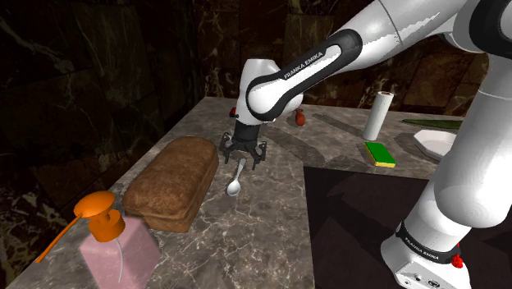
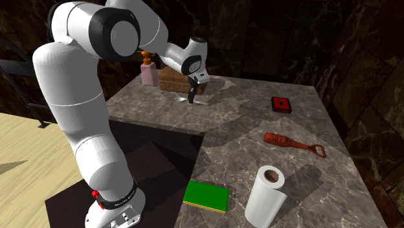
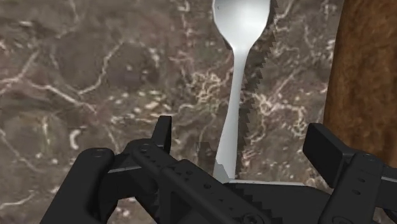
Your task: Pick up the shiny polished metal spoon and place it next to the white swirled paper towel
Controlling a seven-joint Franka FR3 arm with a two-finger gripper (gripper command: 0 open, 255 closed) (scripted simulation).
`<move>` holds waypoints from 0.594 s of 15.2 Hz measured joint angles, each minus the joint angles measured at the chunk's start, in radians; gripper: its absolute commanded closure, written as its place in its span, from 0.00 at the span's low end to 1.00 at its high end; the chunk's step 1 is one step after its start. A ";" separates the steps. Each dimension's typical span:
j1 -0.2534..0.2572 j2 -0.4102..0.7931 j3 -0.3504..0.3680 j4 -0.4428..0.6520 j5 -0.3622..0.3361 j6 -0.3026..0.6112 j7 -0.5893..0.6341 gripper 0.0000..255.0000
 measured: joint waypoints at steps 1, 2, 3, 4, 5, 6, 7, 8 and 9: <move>0.002 0.011 0.001 -0.006 -0.002 0.016 0.001 0.00; 0.005 0.022 0.002 -0.011 -0.004 0.032 0.004 0.00; 0.006 0.028 0.003 -0.010 -0.006 0.038 0.007 0.00; 0.007 0.033 0.003 -0.010 -0.008 0.043 0.007 0.00; 0.007 0.035 0.002 -0.011 -0.008 0.046 0.007 0.00; 0.007 0.036 0.002 -0.011 -0.008 0.047 0.006 0.00; 0.007 0.036 0.002 -0.011 -0.008 0.048 0.006 0.00; 0.007 0.036 0.002 -0.011 -0.008 0.048 0.006 0.00; 0.007 0.037 0.002 -0.011 -0.009 0.048 0.006 0.00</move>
